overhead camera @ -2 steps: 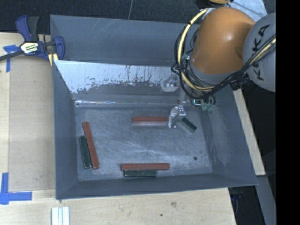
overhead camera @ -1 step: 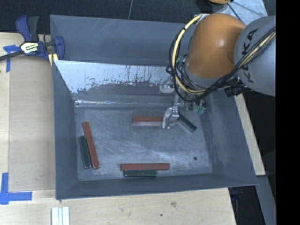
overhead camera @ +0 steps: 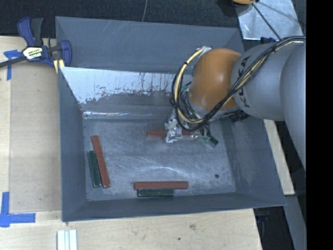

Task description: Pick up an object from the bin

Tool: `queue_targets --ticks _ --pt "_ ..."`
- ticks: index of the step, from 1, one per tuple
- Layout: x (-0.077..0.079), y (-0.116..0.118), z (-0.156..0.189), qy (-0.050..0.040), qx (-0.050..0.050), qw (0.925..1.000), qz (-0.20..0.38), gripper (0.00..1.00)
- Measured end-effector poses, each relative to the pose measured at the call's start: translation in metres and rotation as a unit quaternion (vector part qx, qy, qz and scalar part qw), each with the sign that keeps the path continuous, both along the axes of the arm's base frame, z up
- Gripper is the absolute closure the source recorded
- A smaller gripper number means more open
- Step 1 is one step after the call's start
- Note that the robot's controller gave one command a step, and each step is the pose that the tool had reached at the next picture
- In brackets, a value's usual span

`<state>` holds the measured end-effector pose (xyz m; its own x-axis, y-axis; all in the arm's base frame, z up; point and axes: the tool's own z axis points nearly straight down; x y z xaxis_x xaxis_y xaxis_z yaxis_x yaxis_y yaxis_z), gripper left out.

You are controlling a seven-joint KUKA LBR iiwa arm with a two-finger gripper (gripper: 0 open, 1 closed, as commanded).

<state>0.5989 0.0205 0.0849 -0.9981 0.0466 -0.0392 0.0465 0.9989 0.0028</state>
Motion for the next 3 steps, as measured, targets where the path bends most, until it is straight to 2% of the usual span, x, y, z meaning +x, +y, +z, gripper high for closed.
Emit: queue_targets --ticks 1,2,3 --pt "0.000 0.000 0.000 0.0001 0.000 1.0000 0.000 1.00" --pt "-0.004 -0.019 0.181 0.0131 -0.001 0.9999 0.009 1.00" --pt "-0.006 -0.019 0.176 0.0178 -0.001 0.9998 0.009 1.00"
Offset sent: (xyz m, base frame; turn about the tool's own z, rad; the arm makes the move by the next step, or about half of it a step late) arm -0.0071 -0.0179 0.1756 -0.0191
